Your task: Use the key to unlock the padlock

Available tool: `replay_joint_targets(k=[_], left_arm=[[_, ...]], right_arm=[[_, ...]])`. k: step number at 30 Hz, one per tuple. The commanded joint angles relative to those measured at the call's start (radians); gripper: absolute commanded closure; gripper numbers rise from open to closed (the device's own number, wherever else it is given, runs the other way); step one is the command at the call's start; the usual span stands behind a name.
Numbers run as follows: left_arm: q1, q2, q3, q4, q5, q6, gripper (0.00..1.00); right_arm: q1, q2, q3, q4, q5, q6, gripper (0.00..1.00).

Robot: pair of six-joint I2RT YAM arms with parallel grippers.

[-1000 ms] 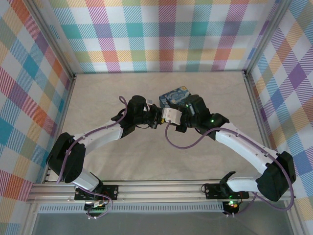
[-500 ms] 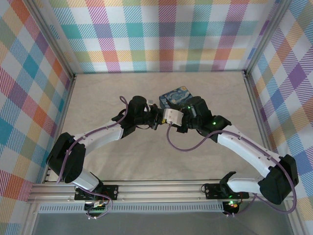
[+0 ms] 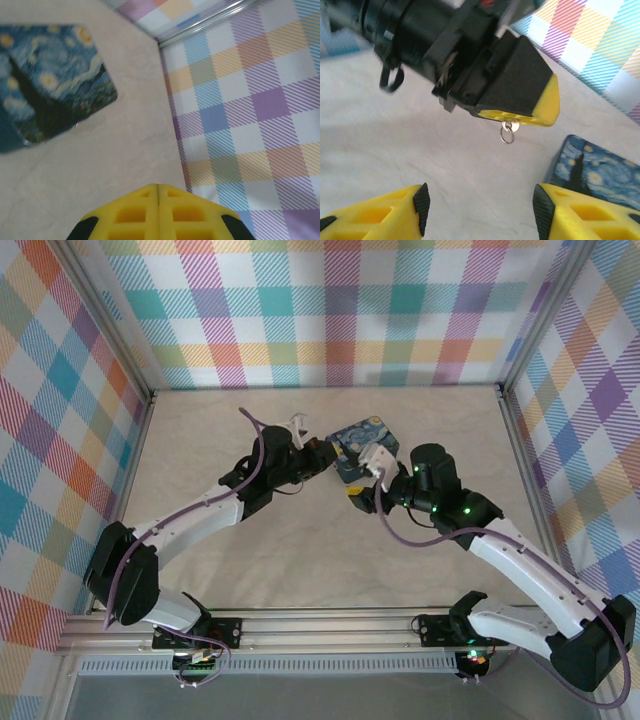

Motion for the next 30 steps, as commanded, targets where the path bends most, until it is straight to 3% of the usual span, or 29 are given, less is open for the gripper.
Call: replay_joint_targets(k=[1,6,9,13,19,30], left_arm=[[-0.021,-0.044,0.02,0.153,-0.03,0.192,1.0],[-0.024,-0.068,-0.007,0.322,0.001,0.212,1.0],[-0.025,-0.067,-0.007,0.384,0.022,0.192,1.0],[-0.034,-0.061,0.0,0.434,0.047,0.17,1.0],[-0.05,-0.048,0.018,0.453,0.071,0.158,1.0],[-0.057,-0.041,0.02,0.471,0.081,0.137,1.0]], right_arm=[[-0.062,-0.004,-0.02,0.156,-0.208,0.38,0.38],[-0.215,0.007,-0.139,0.56,-0.46,0.781,0.37],[-0.252,0.051,-0.16,0.714,-0.546,0.928,0.36],[-0.252,0.112,-0.133,0.81,-0.633,1.012,0.36],[-0.252,0.187,-0.096,0.928,-0.659,1.118,0.38],[-0.252,0.235,-0.023,0.92,-0.671,1.123,0.51]])
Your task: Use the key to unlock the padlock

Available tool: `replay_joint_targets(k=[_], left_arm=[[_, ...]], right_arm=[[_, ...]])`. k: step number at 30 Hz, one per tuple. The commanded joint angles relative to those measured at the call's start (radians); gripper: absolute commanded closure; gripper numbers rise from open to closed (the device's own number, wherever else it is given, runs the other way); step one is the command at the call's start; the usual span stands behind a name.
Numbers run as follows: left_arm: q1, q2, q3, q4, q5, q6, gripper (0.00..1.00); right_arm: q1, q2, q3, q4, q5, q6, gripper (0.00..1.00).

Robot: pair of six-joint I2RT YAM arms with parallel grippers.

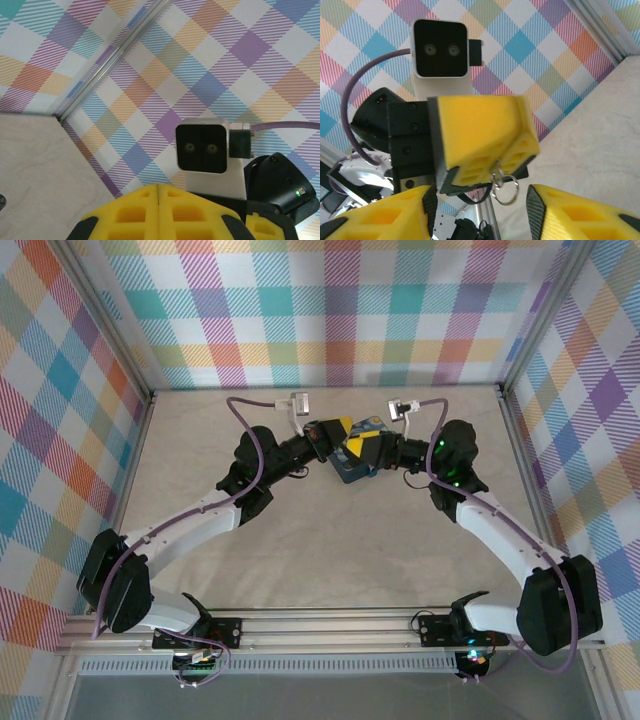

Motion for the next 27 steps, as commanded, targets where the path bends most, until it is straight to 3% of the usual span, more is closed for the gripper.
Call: replay_joint_targets(k=[1,22,27], left_arm=[[-0.015,0.0,0.021,0.054,0.014,-0.01,1.0],[-0.016,0.006,0.024,0.055,0.014,-0.029,1.0],[-0.015,0.007,0.023,0.055,0.01,-0.032,1.0]], right_arm=[[0.0,0.007,0.031,0.043,-0.025,0.012,0.52],[0.0,0.053,0.055,0.036,-0.005,0.036,0.76],[0.0,0.065,0.058,0.048,-0.005,0.052,0.78]])
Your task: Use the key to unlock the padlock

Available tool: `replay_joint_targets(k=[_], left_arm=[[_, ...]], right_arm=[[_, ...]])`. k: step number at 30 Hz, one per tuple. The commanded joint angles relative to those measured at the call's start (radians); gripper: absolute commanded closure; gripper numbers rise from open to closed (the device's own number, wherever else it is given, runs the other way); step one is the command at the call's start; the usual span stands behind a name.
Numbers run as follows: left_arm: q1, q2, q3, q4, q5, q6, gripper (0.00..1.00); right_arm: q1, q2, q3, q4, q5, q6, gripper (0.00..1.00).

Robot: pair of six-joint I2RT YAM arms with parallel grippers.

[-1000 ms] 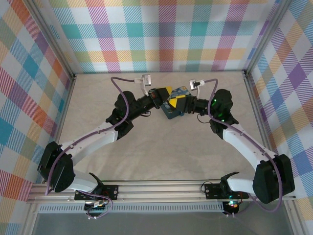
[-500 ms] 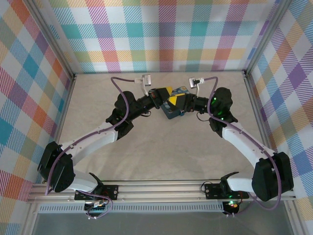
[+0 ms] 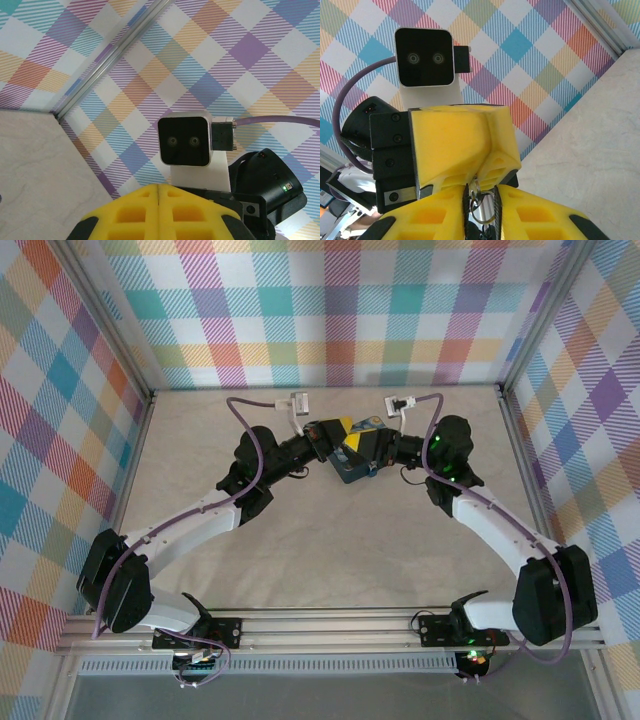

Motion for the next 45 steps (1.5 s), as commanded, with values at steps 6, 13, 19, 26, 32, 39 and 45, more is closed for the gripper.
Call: replay_joint_targets(k=[6,13,19,26,32,39,45], left_arm=[[-0.015,0.012,0.022,0.055,0.009,-0.008,1.0],[-0.017,0.004,0.023,0.04,-0.003,-0.002,1.0],[-0.015,-0.056,0.036,-0.09,-0.022,0.07,0.64],[0.0,-0.141,0.057,-0.289,0.03,0.16,0.5],[0.023,-0.173,0.054,-0.352,0.142,0.178,0.46],[0.024,-0.137,0.08,-0.357,0.223,0.164,0.47],[0.023,-0.12,0.085,-0.332,0.235,0.149,0.58]], right_arm=[[0.002,0.024,0.039,0.053,-0.006,0.034,0.82],[0.003,0.022,0.039,0.027,-0.024,0.017,0.97],[0.001,-0.036,0.048,-0.189,-0.017,-0.138,1.0],[-0.006,-0.091,0.107,-0.475,-0.037,-0.37,1.0],[-0.011,-0.091,0.139,-0.52,-0.089,-0.41,1.0],[-0.011,-0.083,0.146,-0.467,-0.136,-0.372,0.99],[-0.011,-0.083,0.151,-0.482,-0.131,-0.378,0.99]])
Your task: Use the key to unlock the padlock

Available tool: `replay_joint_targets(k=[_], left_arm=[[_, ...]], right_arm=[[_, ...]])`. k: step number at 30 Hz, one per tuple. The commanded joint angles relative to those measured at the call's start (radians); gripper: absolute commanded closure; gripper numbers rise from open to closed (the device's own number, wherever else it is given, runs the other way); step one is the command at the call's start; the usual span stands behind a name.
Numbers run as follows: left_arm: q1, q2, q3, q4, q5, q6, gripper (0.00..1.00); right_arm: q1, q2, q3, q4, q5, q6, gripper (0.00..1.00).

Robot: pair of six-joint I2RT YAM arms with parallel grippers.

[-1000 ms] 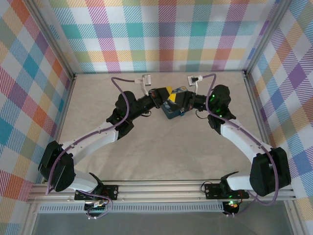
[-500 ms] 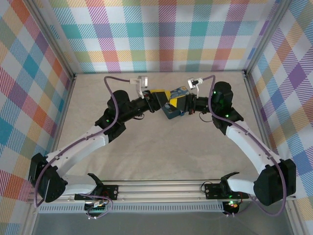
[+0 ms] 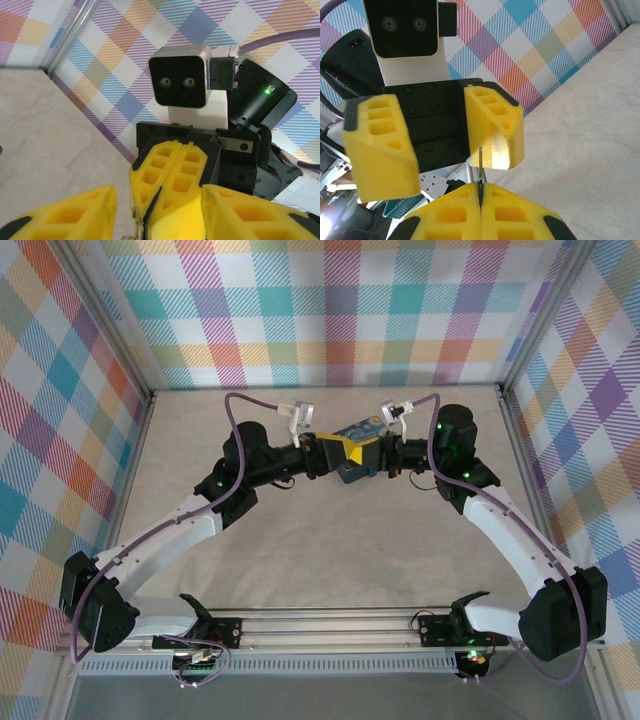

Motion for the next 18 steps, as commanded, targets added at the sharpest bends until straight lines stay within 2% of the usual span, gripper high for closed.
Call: replay_joint_targets(k=[1,8,12,18], left_arm=[[0.009,0.006,0.038,0.021,0.038,-0.001,0.62],[0.009,0.003,0.037,0.015,0.018,-0.002,0.99],[0.009,-0.001,0.03,0.024,-0.008,-0.007,1.0],[0.01,0.01,0.037,0.039,-0.01,-0.019,1.0]], right_arm=[[-0.002,0.002,0.034,-0.001,-0.03,-0.023,0.99],[-0.004,0.001,0.032,-0.007,-0.022,-0.031,0.94],[-0.004,-0.007,0.008,0.054,-0.018,0.012,0.81],[-0.002,0.0,-0.017,0.099,-0.036,0.057,0.72]])
